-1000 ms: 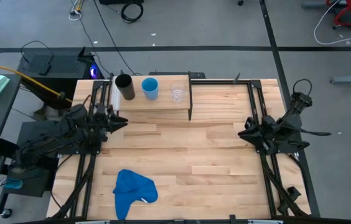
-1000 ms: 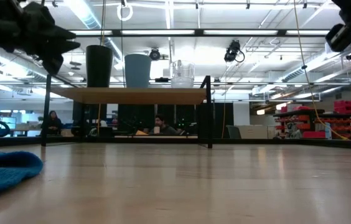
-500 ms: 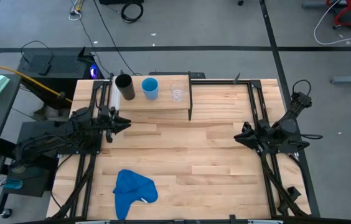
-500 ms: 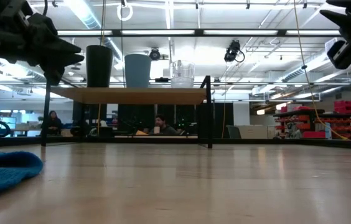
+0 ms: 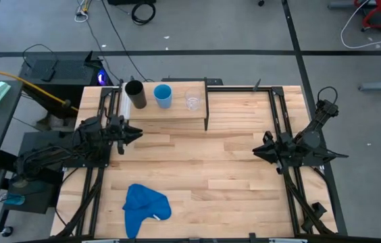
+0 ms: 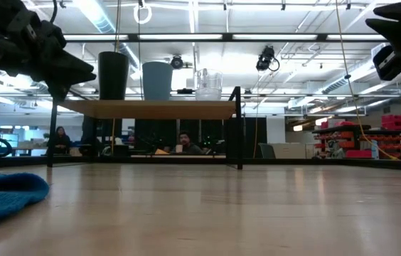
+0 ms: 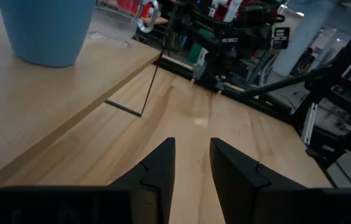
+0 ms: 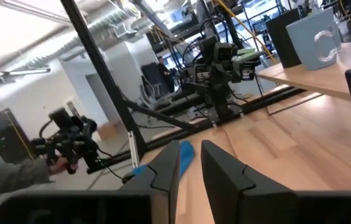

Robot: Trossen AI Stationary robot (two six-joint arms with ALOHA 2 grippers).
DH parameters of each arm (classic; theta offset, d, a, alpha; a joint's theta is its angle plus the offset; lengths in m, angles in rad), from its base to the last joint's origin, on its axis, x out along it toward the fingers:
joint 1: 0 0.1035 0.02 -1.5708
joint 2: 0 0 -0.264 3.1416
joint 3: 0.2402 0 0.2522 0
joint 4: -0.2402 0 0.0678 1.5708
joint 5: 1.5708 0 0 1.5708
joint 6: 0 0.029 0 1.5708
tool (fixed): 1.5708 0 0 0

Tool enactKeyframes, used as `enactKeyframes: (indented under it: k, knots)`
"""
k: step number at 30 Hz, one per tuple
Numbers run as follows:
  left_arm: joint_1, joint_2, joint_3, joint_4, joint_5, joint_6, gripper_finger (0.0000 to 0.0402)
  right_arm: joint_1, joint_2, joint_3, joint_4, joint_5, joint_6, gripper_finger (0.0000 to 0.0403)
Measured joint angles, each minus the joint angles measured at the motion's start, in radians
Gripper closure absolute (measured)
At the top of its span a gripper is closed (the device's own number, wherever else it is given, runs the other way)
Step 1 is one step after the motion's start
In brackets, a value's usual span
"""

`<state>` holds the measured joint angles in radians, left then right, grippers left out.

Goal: Stack small to large cups/mugs on shelf
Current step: Return to Home Position

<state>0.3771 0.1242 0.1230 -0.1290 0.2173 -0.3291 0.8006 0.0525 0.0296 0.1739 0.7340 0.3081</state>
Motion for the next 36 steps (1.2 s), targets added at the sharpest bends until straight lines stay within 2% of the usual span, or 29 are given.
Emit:
enactKeyframes:
  k: [4, 7, 13, 17, 23, 31, 36]
  knots:
    - [0.000, 0.000, 0.000, 0.004, -0.069, 0.032, 0.0294, 0.000, 0.000, 0.000, -0.018, -0.003, -0.008, 0.0330]
    - [0.000, 0.000, 0.000, 0.036, -0.102, 0.107, 0.0294, 0.000, 0.000, 0.000, -0.047, -0.078, -0.077, 0.0330]
    - [0.000, 0.000, 0.000, 0.158, -0.100, 0.207, 0.0294, 0.000, 0.000, 0.000, -0.048, -0.197, -0.127, 0.0330]
    - [-0.019, 0.000, 0.000, 0.180, -0.099, 0.226, 0.0294, 0.000, 0.000, 0.000, -0.057, -0.207, -0.127, 0.0330]
    - [-0.107, 0.000, 0.000, 0.175, -0.099, 0.244, 0.0294, 0.000, 0.000, 0.000, -0.054, -0.208, -0.134, 0.0330]
    - [-0.181, 0.001, -0.002, 0.173, -0.151, 0.245, 0.0294, 0.000, 0.000, 0.000, -0.054, -0.212, -0.129, 0.0330]
    - [-0.246, 0.001, -0.113, 0.380, -0.151, 0.219, 0.0294, 0.000, 0.000, 0.000, -0.053, -0.212, -0.125, 0.0330]
